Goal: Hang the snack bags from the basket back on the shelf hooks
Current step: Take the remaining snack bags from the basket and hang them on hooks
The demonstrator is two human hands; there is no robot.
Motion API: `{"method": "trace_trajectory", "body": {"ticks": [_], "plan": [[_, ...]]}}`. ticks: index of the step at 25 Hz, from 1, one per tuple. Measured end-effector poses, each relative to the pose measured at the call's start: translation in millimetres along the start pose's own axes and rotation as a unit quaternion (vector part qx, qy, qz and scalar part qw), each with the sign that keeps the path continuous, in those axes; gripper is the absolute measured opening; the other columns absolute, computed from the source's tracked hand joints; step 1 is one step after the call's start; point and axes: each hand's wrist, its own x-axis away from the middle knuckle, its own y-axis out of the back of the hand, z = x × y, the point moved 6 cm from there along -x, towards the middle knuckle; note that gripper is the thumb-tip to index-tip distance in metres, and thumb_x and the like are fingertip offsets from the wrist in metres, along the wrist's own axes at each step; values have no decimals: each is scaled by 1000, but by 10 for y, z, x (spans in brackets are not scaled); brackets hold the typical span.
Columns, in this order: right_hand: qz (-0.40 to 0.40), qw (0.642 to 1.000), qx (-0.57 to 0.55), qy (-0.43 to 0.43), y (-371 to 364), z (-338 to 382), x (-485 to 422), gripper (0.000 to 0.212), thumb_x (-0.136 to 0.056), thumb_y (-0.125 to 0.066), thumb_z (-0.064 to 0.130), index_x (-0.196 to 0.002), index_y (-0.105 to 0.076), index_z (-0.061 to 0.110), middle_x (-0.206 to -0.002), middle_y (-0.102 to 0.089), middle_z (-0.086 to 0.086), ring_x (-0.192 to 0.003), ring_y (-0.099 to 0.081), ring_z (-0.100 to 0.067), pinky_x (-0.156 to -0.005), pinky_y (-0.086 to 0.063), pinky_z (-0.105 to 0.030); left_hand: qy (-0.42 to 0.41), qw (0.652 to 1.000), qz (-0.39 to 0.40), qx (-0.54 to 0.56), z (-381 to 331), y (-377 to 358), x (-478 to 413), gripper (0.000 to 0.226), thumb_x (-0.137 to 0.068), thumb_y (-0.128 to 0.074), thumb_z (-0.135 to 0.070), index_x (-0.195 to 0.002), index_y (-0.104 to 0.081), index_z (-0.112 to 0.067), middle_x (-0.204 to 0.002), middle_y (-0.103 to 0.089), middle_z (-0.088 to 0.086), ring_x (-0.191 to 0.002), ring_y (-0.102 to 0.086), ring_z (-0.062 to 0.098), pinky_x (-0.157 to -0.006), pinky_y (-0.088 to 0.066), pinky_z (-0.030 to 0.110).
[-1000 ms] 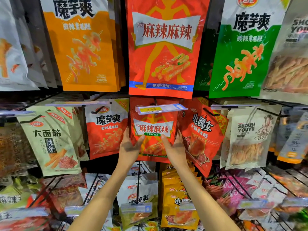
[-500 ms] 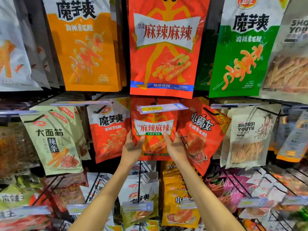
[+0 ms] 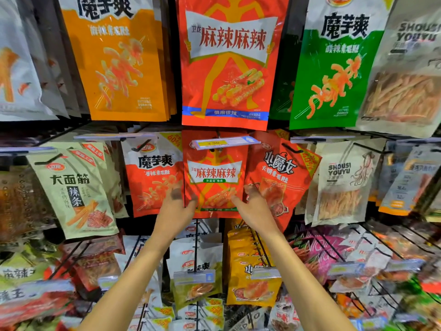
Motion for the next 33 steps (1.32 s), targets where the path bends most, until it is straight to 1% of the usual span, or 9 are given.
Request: {"method": "trace_trajectory", "body": {"ticks": [1,3,7,10,15,21,24,27,33], "plan": [[17,998,57,15,28,11,27,54,-97,-55,44,-140,-46,13,-104,-61,2,-103,-59,-21,-78,-47,-31,-17,995,8,-100,-26,22,43,57,-95,-53,-46,-141,-40,-16,-153,-31,5,-140,-33,30,-100,-39,43],[57,981,183,24,83,4,85,58,-94,-54,48,-141,-45,16,-133,-56,-9,-124,-51,-33,-99,-45,-45,-10,965,47,-259,-101,50,154,56,-96,-48,-51,-137,-42,-14,-157,-23,12,-142,-28,40,-101,-40,53],[105,932,345,27,285,-38,228,63,-96,-49,50,-148,-35,17,-149,-39,-11,-137,-35,-37,-109,-35,-49,32,911,112,-396,-407,8,380,57,-98,-42,-53,-144,-36,-20,-149,-37,13,-141,-28,40,-107,-34,54],[121,913,388,41,489,-122,361,65,-98,-47,49,-152,-28,19,-150,-35,-13,-138,-32,-37,-108,-33,-51,33,893,139,-426,-631,-113,515,60,-97,-42,-56,-145,-34,-22,-147,-38,9,-136,-34,36,-106,-35,50],[70,894,432,99,902,-317,637,58,-96,-51,47,-143,-41,14,-143,-42,-15,-131,-39,-36,-104,-38,-50,4,901,141,-411,-965,-431,805,60,-97,-44,-54,-147,-34,-23,-148,-38,8,-136,-35,33,-105,-37,49],[65,908,380,165,1145,-426,681,56,-96,-53,40,-142,-40,12,-140,-42,-14,-127,-42,-37,-96,-43,-47,-10,918,119,-378,-1324,-832,1032,61,-98,-44,-53,-148,-34,-20,-146,-43,10,-133,-41,34,-99,-46,48],[-5,921,339,191,1167,-439,630,44,-94,-53,35,-132,-49,12,-133,-43,-13,-115,-51,-37,-83,-50,-43,0,934,102,-343,-1398,-897,1012,58,-97,-45,-52,-146,-37,-22,-144,-46,9,-130,-44,33,-98,-47,48],[-92,955,225,172,1254,-539,535,31,-94,-56,31,-116,-53,11,-118,-41,-9,-100,-55,-32,-64,-51,-38,1,948,95,-304,-1408,-942,842,55,-97,-48,-49,-144,-40,-21,-143,-48,9,-132,-42,32,-99,-47,45],[-120,987,53,94,1258,-764,224,39,-93,-62,36,-121,-39,20,-120,-47,2,-98,-60,-20,-68,-46,-33,-7,981,44,-189,-1333,-988,302,55,-98,-53,-39,-144,-44,-10,-138,-55,11,-126,-54,28,-97,-48,37]]}}
